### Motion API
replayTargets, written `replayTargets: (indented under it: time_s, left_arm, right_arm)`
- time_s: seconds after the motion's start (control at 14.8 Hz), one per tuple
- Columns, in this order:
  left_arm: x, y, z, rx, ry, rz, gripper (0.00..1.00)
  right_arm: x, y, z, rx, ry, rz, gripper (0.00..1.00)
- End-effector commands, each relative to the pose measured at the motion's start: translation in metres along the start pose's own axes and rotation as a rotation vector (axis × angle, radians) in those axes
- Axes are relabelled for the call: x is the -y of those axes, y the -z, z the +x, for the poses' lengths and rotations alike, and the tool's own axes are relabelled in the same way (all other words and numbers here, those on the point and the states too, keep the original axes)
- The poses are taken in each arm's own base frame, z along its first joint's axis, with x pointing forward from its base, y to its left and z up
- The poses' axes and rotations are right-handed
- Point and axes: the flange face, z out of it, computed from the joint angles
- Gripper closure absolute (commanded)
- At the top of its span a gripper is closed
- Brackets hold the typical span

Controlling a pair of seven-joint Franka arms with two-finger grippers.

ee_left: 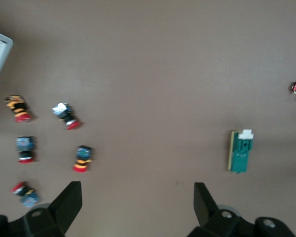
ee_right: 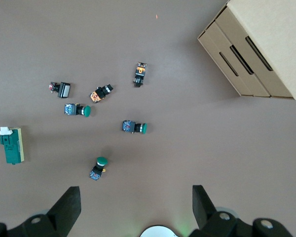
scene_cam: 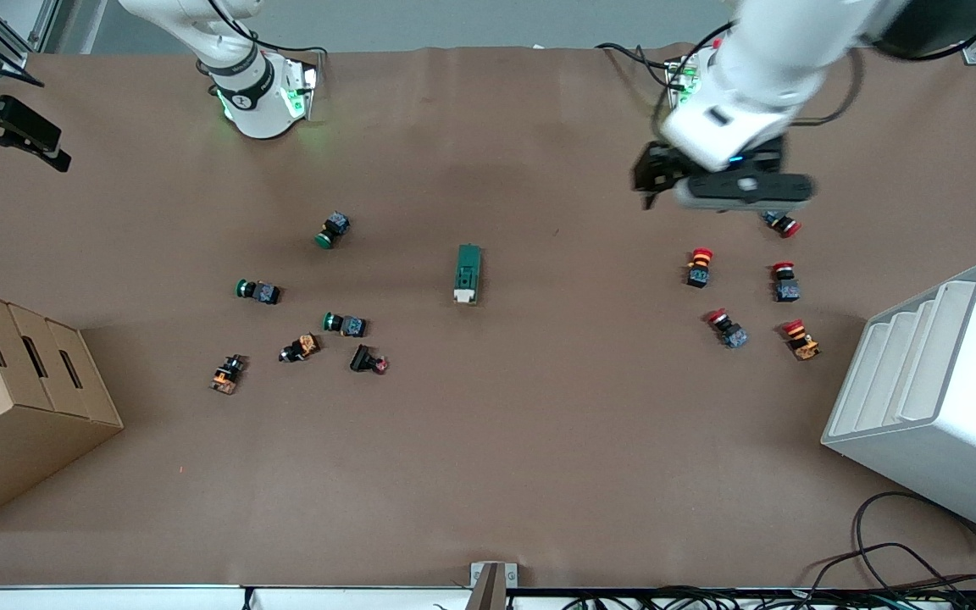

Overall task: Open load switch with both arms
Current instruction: 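Move the left gripper over the green load switch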

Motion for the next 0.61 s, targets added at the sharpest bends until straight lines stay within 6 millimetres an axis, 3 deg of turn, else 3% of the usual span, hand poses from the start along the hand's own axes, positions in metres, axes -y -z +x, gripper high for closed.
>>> replayTargets:
  time_s: [0.0,0.14,0.34,0.54]
  left_arm:
    - [-0.061,-0.033,-0.013,-0.034,0.062,0.035,0.00]
    - [-0.108,-0.066,-0.043,-0.075,0.094,0.061,0.00]
    - [-0.157,-0.109,-0.084,-0.119,0.128,0.058,0.00]
    - [-0.202,-0.165,-0.120,-0.197,0.159,0.115,0.00]
  right_arm:
    - [0.001,0.009,-0.003,-0.010,0.003,0.010,0.00]
    - [0.003,0.005,0.002,-0.010,0.018,0.001,0.00]
    - [0.000,0.003,0.009,-0.030,0.011,0.012,0.00]
    - [0.003,-0.016,0.028,-0.023,0.021,-0.003,0.00]
